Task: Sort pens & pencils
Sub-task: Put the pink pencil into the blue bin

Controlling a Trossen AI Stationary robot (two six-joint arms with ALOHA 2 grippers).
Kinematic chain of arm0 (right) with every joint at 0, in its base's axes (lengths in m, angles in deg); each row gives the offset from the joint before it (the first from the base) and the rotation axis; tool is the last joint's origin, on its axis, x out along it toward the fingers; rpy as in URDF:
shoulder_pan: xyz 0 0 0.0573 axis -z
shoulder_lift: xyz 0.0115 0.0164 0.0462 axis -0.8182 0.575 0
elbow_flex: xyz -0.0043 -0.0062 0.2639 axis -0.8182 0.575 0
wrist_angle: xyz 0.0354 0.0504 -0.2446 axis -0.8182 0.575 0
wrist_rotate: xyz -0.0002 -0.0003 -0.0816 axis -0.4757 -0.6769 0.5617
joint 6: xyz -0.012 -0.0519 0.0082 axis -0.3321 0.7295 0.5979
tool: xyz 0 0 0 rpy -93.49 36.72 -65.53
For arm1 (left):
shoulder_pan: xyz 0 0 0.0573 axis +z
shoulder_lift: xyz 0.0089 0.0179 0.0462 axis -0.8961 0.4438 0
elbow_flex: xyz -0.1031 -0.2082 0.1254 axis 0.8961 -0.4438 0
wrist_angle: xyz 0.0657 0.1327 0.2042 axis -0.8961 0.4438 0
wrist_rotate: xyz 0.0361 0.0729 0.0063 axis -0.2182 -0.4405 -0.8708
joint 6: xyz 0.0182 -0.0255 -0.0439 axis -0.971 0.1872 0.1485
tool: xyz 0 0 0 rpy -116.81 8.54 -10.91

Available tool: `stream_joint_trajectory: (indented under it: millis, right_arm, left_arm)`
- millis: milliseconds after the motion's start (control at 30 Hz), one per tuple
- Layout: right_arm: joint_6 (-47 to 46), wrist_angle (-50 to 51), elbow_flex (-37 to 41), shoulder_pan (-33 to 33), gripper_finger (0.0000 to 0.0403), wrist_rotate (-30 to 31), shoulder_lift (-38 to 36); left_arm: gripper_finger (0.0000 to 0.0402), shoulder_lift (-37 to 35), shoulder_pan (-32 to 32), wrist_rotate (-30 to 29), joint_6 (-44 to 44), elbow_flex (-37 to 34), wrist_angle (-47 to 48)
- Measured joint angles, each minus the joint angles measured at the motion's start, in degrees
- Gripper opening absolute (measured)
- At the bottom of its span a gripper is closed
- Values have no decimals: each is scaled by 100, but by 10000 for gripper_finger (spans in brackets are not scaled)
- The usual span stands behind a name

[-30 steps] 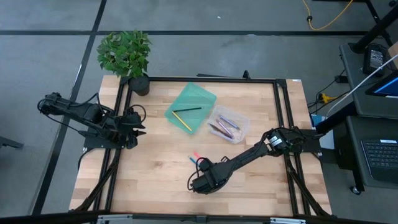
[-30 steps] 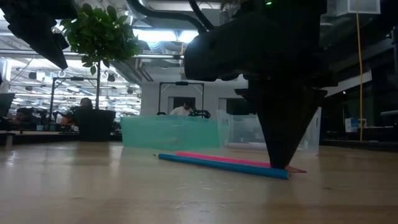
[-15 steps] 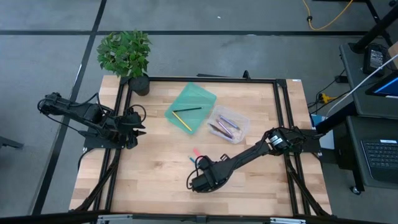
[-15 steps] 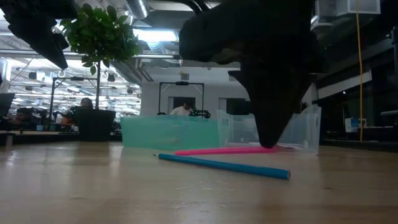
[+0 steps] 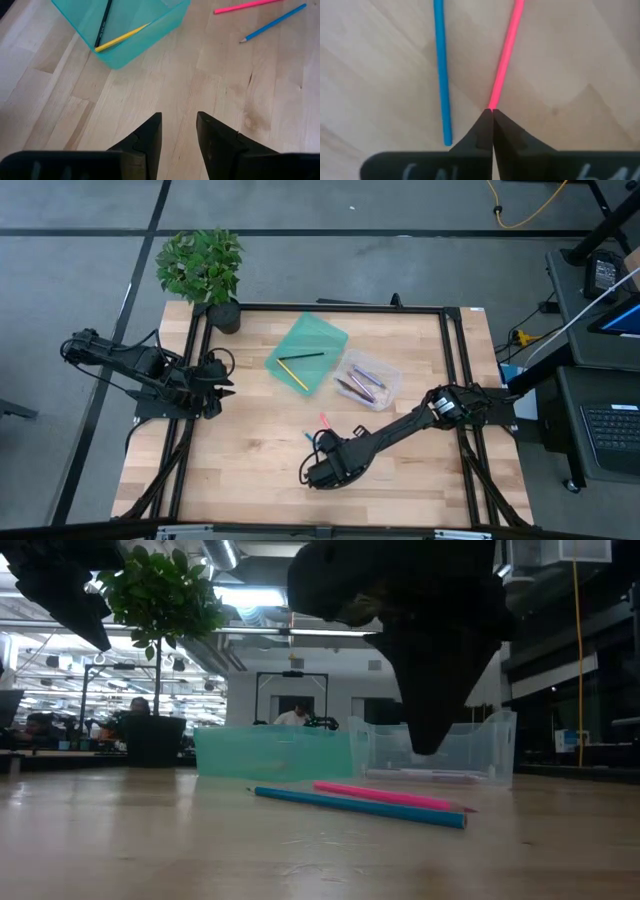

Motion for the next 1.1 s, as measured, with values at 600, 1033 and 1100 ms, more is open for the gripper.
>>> stream_joint_trajectory:
  millis: [600,1033,1100]
  right_arm:
    - [637,-401,2,634,141,-16,0]
    - [782,-905,664,884,162,-447,63]
    - [767,-1137,896,909,162,-557,15]
  left_arm:
    - [115,2,2,-2,-2,0,2]
    - [115,2,2,-2,-55,0,7]
    - [115,0,0,-2,-57,0,7]
